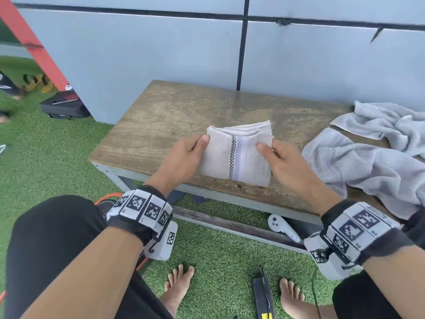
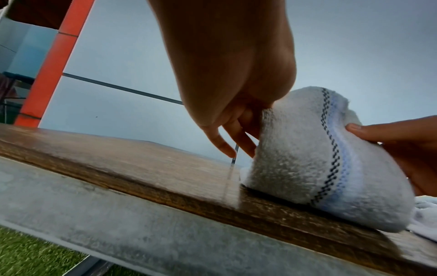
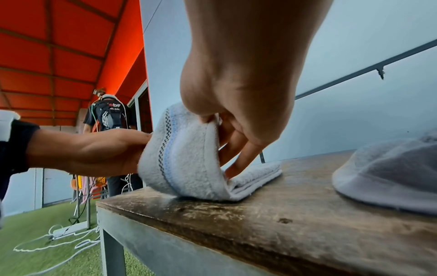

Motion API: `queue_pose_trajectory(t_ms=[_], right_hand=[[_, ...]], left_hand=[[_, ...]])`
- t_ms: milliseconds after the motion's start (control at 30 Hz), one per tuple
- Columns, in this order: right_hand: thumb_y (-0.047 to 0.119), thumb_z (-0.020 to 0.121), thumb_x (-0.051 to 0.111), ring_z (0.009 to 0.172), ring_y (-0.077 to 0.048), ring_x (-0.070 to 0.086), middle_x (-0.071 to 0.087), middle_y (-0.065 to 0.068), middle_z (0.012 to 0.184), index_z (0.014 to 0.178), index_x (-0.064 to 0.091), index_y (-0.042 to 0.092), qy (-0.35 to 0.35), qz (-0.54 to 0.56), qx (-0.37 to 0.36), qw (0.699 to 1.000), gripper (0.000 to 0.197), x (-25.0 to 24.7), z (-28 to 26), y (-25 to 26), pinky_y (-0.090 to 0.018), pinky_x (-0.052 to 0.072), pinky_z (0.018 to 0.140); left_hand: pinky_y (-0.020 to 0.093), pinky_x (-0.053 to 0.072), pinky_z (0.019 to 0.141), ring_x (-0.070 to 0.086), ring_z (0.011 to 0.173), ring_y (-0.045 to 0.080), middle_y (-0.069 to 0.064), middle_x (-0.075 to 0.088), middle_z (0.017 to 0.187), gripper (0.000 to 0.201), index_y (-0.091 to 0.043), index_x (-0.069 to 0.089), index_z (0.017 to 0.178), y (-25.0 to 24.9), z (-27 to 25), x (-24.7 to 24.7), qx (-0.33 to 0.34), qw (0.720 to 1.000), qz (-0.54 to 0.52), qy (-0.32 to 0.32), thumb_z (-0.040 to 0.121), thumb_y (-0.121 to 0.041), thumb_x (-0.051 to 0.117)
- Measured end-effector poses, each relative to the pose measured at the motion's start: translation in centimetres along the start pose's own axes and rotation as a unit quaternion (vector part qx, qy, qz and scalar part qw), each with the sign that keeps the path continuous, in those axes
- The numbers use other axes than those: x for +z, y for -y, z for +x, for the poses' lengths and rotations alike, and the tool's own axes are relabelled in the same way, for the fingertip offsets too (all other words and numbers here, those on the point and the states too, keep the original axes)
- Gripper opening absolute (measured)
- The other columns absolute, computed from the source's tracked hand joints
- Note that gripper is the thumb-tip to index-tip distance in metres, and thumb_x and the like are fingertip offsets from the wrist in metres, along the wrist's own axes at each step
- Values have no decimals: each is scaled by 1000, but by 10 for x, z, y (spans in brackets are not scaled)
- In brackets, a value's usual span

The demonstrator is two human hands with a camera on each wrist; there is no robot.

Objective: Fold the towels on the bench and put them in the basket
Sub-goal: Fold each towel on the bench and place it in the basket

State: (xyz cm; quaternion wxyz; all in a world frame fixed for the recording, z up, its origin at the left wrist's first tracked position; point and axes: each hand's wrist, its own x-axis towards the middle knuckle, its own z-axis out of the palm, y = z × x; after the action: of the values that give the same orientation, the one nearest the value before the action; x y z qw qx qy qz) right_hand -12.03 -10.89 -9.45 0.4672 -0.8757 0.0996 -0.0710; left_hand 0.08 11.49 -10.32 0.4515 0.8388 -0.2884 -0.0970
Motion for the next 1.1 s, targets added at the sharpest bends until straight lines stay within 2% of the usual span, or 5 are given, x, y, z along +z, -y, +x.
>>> queue_pose_trajectory(t_ms=[167,367,567,800,1100], right_hand=[[40,106,42,54,-15,34,37,1,60,73,42,16,45,3,84,995,41,4,1,-3,-31,29,57],[45,104,43,70,-23,50,51,-8,76,94,54,-3,55,34,149,987,50,6,6,-1,-49,50,66],[35,93,50,71,-36,58,56,-22,79,88,56,4,63,51,210,974,32,8,11,-1,-62,55,82],[17,95,52,66,-22,49,50,-12,78,82,53,8,22,64,220,973,15,0,23,-2,-25,41,46],[35,97,53,62,-22,55,56,-7,68,75,56,12,-21,6,204,979,32,2,32,-25,-46,55,65]], left_hand=[[18,55,63,73,82,4,-5,76,97,36,-13,68,112,-7,-9,8,-93,983,-107,118,101,-44,53],[41,62,75,74,88,15,-1,74,101,23,-21,60,114,2,1,17,-98,992,-66,35,100,-39,57],[25,44,52,60,65,12,4,71,90,28,-16,60,101,1,12,33,-120,993,0,-2,100,-44,55],[25,34,51,43,57,11,-3,55,70,34,-12,57,88,-7,30,47,-79,988,32,-131,100,-44,53],[31,39,56,49,60,16,-3,57,72,44,-16,54,80,5,50,63,-143,983,86,-73,97,-57,47]])
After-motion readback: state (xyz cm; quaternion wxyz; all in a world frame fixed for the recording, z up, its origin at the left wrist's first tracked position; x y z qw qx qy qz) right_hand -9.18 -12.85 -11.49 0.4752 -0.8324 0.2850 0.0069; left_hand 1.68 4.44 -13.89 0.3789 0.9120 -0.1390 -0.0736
